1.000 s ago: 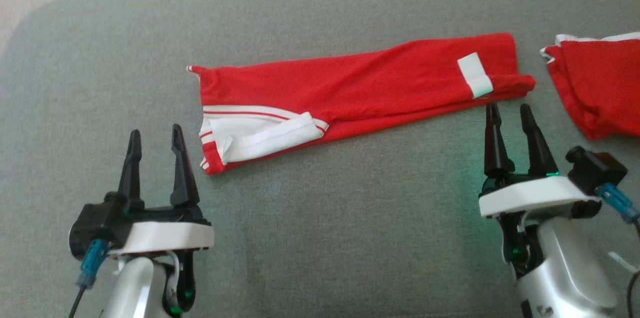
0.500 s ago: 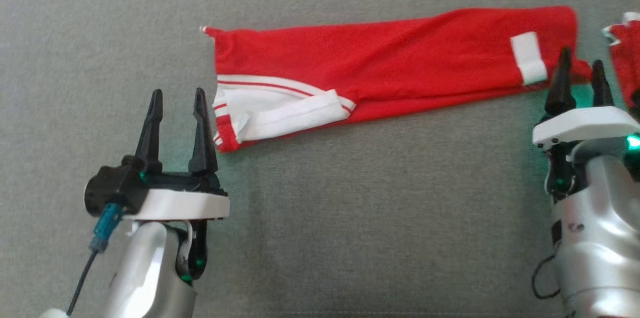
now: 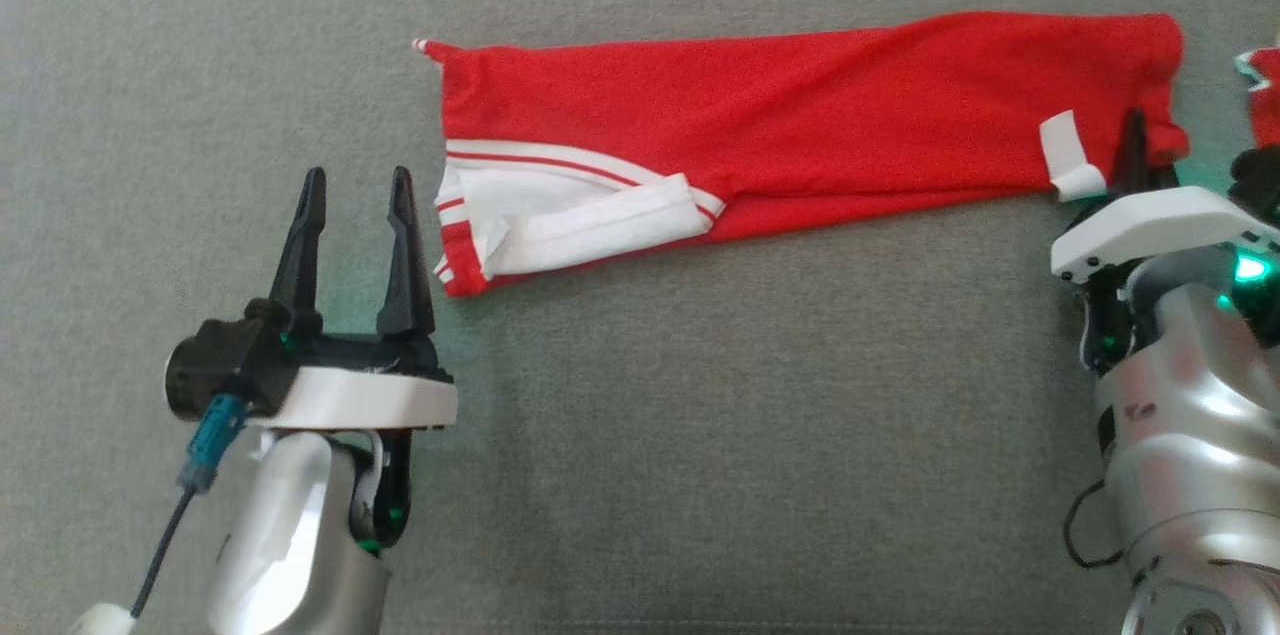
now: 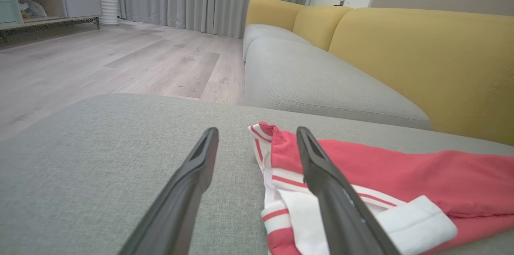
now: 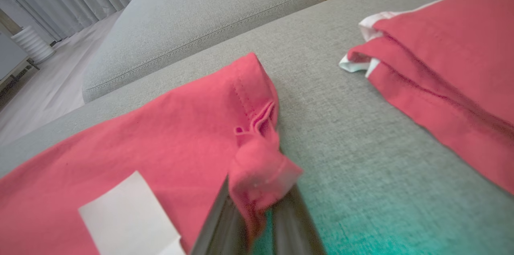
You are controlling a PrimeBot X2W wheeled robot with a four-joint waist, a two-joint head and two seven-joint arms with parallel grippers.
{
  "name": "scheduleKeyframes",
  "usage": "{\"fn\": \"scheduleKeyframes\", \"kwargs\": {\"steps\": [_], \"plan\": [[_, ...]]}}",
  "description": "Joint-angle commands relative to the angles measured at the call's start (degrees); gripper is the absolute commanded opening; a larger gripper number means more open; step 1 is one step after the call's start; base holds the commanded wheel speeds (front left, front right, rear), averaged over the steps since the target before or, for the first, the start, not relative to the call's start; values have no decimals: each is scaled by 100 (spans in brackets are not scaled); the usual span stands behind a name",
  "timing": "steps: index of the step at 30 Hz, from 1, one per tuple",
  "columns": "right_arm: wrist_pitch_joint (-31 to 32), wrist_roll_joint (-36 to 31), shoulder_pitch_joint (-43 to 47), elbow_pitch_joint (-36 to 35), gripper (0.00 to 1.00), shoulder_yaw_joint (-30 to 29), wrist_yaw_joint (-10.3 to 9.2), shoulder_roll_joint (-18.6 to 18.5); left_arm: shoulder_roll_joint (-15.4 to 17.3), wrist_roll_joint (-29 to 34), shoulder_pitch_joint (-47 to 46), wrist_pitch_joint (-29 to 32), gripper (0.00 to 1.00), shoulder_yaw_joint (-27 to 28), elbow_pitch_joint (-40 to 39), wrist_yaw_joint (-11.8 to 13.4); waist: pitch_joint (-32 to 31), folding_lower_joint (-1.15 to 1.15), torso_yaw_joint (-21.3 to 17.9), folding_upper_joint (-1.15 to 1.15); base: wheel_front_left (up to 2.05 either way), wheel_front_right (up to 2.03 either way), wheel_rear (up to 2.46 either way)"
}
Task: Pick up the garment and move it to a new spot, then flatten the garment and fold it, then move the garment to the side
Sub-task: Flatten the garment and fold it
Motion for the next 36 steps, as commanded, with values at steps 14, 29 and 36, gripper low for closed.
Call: {"fn": "scheduleKeyframes", "kwargs": {"steps": [14,29,36], "plan": [[34,-208,408,-1171,0,-402,-4,-479,28,-40,103,-29,100,285,-140,-68,-555,0,-427,0,0,0,0],[748,334,635,-2669,0,1039,-4,96,27,-174,430,-29,100,190,-252,64,-1110,0,-302,0,0,0,0],[977,1565,837,-3060,0,2968,-4,117,27,-224,432,-29,100,77,-259,90,-1122,0,-25,0,0,0,0]]}}
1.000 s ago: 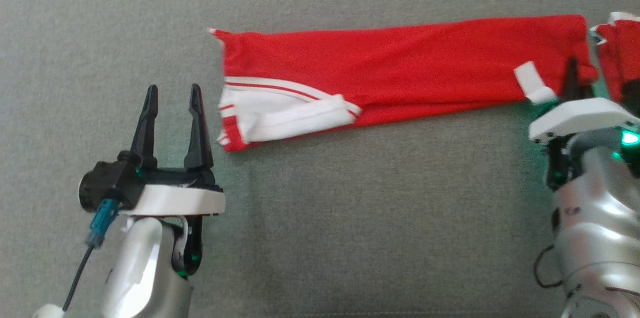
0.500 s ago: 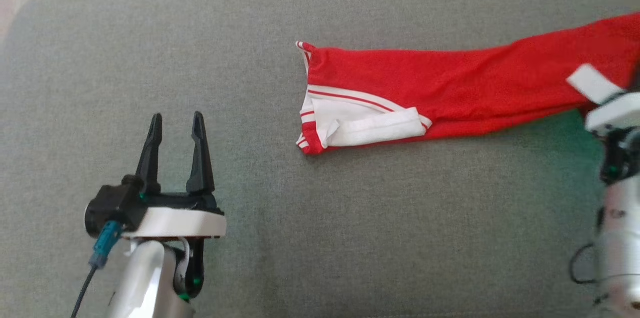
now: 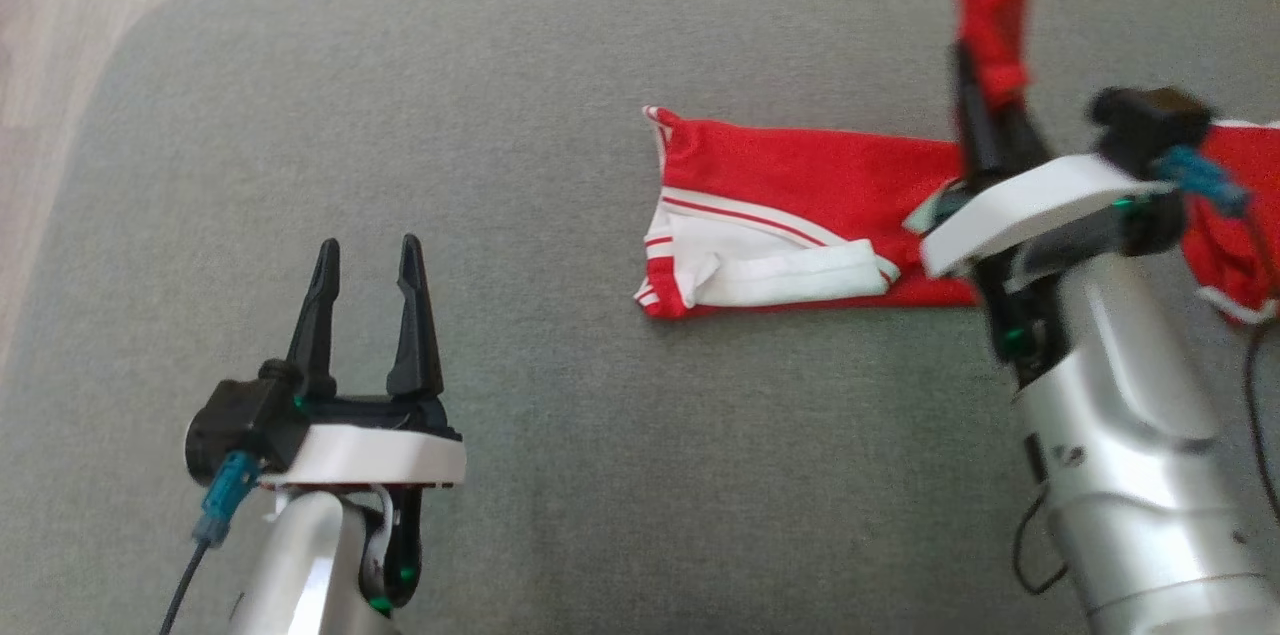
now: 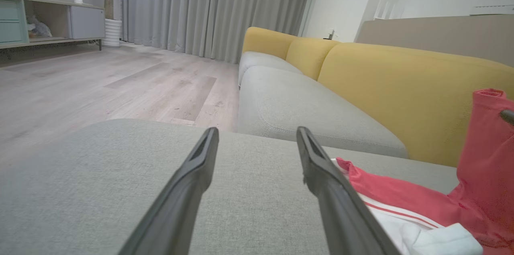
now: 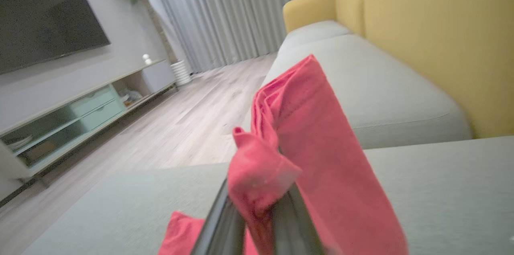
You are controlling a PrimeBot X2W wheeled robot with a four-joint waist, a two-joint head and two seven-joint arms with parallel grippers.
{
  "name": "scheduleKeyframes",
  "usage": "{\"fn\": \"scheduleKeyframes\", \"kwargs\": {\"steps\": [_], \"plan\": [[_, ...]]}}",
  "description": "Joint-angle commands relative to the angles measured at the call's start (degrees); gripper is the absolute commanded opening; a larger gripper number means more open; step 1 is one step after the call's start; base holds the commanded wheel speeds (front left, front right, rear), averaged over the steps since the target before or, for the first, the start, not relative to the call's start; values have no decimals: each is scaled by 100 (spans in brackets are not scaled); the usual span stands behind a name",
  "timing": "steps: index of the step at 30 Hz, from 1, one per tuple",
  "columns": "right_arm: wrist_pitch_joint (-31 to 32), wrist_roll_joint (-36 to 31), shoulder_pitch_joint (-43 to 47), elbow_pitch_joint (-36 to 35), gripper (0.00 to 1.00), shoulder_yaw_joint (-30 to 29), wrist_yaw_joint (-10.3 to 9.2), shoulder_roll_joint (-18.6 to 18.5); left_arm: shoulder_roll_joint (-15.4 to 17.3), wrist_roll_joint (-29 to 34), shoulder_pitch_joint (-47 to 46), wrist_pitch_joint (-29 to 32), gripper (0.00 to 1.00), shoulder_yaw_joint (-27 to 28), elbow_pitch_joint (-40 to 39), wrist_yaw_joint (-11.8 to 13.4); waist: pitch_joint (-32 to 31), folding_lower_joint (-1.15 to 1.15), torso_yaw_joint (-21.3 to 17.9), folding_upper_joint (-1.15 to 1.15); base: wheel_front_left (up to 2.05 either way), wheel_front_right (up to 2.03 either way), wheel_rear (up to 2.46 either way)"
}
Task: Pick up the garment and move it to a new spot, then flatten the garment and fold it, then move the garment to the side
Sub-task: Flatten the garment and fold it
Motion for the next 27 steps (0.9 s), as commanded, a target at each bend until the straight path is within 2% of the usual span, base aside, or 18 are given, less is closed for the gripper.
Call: {"fn": "scheduleKeyframes", "kwargs": {"steps": [1,9,17,18,19,20,25,27], "plan": [[12,202,-54,-205,0,490,-4,84,40,-39,-128,-29,100,139,-204,28,41,1,118,0,0,0,0],[-195,738,74,226,0,1674,-4,85,40,-138,-245,-29,100,-21,-157,59,166,1,495,0,0,0,0],[-381,1149,32,738,0,2413,-4,86,40,-189,-279,-29,100,-67,-134,85,226,1,636,0,0,0,0],[-418,1201,14,787,20,2516,-4,86,40,-196,-292,-29,100,-69,-132,87,231,1,646,0,0,0,0],[-463,1239,-6,832,53,2626,-4,86,40,-200,-307,-29,100,-71,-129,90,236,1,654,0,0,0,0],[-514,1276,-25,885,100,2713,-4,86,40,-200,-322,-29,100,-72,-125,93,240,1,657,0,0,0,0],[-670,1639,-96,733,100,3284,-4,86,40,-156,-338,-29,100,-42,-88,78,226,1,573,0,0,0,0],[-831,1719,-149,661,100,3300,-4,86,40,-98,-302,-29,100,48,-65,58,182,1,420,0,0,0,0]]}}
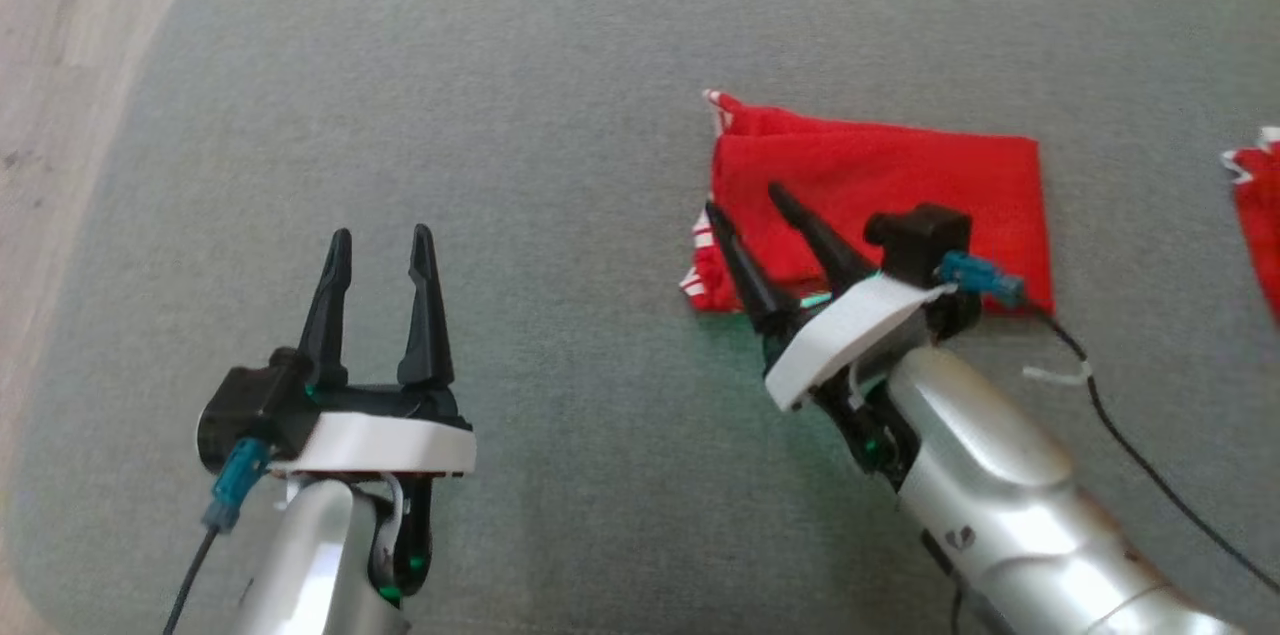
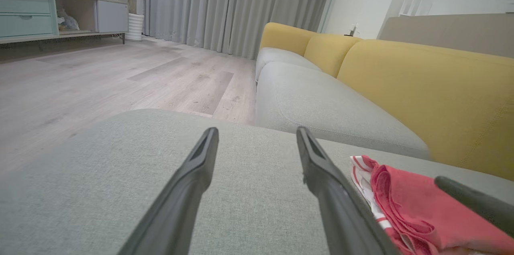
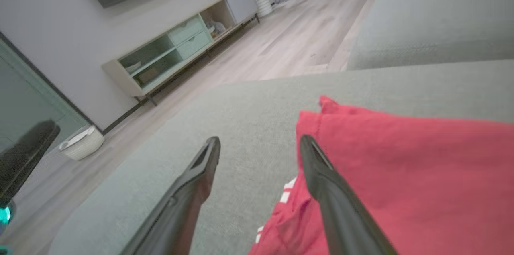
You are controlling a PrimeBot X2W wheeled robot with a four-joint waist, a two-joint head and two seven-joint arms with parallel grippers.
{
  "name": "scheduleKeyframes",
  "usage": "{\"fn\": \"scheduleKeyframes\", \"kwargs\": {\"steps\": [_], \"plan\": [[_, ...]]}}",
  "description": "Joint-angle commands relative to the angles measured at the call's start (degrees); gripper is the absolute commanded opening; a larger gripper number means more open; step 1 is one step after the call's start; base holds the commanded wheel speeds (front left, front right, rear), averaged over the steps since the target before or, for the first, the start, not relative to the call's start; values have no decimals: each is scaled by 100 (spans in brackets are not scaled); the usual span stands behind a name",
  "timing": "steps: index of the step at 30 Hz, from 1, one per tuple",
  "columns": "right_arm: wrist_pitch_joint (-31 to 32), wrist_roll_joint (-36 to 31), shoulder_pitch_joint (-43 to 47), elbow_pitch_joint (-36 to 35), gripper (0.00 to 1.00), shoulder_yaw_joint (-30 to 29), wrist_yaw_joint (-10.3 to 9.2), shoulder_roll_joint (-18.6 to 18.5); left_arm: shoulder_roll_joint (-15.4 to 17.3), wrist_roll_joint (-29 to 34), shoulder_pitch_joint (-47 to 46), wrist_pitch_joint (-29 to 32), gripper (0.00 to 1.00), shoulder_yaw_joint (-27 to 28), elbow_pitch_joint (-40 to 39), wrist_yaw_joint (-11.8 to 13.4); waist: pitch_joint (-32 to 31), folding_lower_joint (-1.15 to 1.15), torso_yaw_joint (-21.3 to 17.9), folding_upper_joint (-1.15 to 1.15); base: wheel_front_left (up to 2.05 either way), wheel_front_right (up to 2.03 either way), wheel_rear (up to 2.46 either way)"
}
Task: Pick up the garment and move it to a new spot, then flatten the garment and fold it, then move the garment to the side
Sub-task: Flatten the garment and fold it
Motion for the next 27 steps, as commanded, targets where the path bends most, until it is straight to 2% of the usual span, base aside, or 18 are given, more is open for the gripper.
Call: {"fn": "scheduleKeyframes", "kwargs": {"steps": [1,4,8,9,14,16,19,27], "plan": [[-120,-47,-200,-152,100,-30,-4,94,39,65,-152,-29,100,232,-154,-23,-47,0,-121,0,0,0,0],[-231,-308,-204,3,100,-385,-4,94,39,113,-115,-29,100,314,-159,-64,-107,0,-316,0,0,0,0],[-323,-926,-125,93,100,-1186,-4,94,39,213,-66,-29,100,425,-165,-102,-185,0,-559,0,0,0,0],[-339,-1351,-3,-44,100,-1661,-4,94,39,235,-47,-29,100,455,-203,-149,-212,0,-660,0,0,0,0],[-345,-2231,691,-1143,100,-2717,-4,94,39,251,73,-29,100,504,-313,-265,-221,0,-890,0,0,0,0],[-345,-2505,1039,-1514,100,-2942,-4,94,39,293,132,-29,100,521,-322,-263,-212,0,-952,0,0,0,0],[-346,-2538,1516,-1840,100,-3201,-4,94,39,407,205,-29,100,592,-335,-207,-207,0,-1014,0,0,0,0],[-346,-2447,2085,-2179,100,-3320,-4,94,39,627,387,-29,100,681,-397,-179,-208,0,-1078,0,0,0,0]]}}
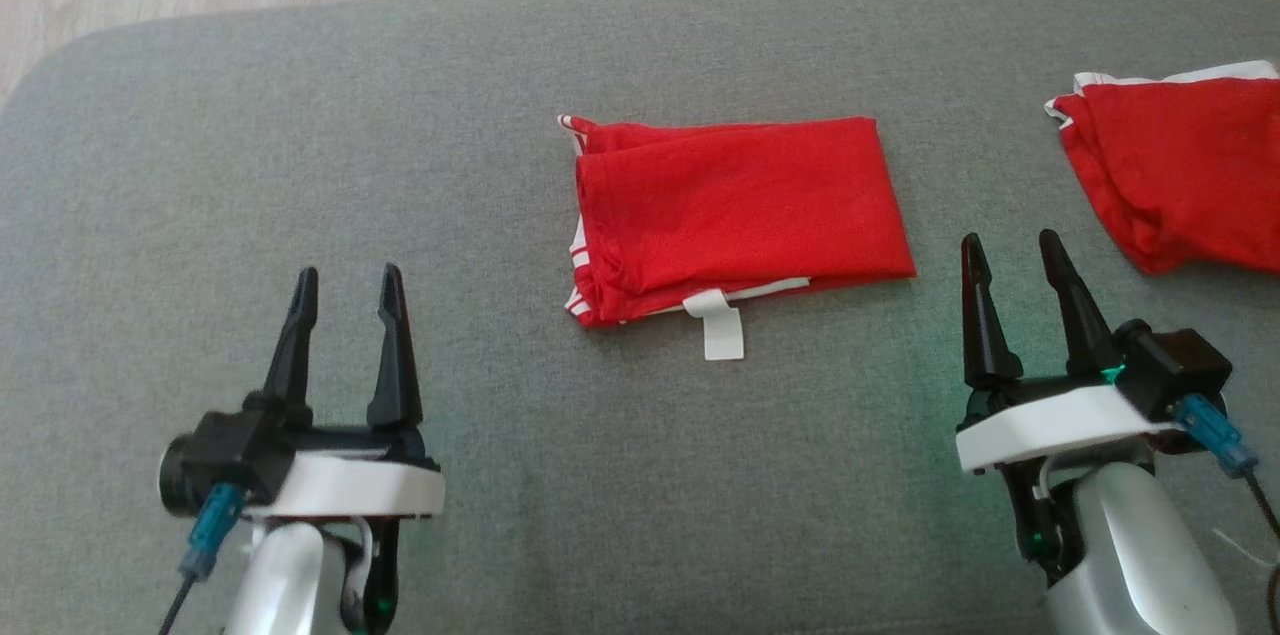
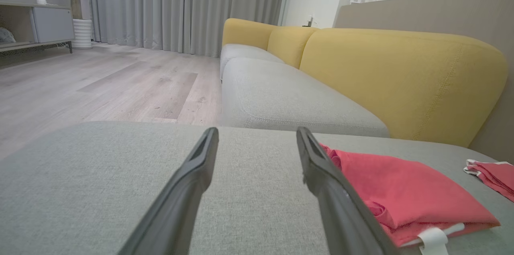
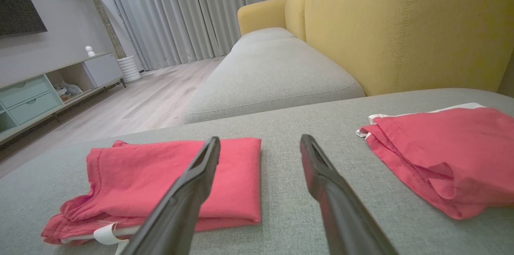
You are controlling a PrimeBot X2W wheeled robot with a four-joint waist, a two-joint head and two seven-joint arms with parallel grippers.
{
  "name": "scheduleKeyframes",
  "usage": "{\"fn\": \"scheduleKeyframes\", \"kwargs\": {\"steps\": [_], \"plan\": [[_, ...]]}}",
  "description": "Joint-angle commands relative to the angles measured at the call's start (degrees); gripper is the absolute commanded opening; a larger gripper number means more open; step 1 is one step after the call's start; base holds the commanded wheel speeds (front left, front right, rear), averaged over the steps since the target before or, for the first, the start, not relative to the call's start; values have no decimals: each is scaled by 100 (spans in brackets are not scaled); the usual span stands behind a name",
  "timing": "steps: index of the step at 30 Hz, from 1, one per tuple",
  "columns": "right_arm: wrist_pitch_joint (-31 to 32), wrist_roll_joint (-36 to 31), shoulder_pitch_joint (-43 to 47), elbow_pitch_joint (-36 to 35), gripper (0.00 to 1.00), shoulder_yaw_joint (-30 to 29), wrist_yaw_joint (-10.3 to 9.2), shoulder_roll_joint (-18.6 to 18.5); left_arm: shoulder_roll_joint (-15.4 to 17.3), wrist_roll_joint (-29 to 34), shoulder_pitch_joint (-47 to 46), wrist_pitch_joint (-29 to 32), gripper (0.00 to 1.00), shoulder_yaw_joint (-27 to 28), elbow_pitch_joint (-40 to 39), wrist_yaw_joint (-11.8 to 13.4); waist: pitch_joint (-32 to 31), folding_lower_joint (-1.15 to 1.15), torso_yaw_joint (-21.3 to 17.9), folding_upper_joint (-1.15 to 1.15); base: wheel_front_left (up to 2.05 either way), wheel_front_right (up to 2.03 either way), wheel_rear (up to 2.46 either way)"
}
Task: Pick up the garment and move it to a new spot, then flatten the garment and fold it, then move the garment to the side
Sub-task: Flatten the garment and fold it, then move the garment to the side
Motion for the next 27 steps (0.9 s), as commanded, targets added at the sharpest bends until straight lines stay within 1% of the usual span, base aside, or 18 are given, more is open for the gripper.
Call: {"fn": "scheduleKeyframes", "kwargs": {"steps": [1,7,14,18,23,27], "plan": [[-62,33,-104,-242,100,91,-4,22,37,42,-28,-29,100,157,-178,39,-7,0,2,0,0,0,0],[-62,-5,-213,-220,100,76,-4,22,37,4,-108,-29,100,47,-144,38,27,0,110,0,0,0,0],[245,2,-751,244,100,-125,-4,23,37,-77,-269,-29,100,-133,-144,28,288,0,428,0,0,0,0],[527,79,-1187,787,100,-350,-4,23,37,-130,-386,-29,100,-219,-141,29,503,0,664,0,0,0,0],[945,60,-1692,1744,100,-628,-4,23,37,-214,-518,-29,100,-375,-150,44,730,0,956,0,0,0,0],[1204,-122,-2046,2453,100,-743,-4,23,37,-265,-610,-29,100,-449,-185,69,871,0,1102,0,0,0,0]]}}
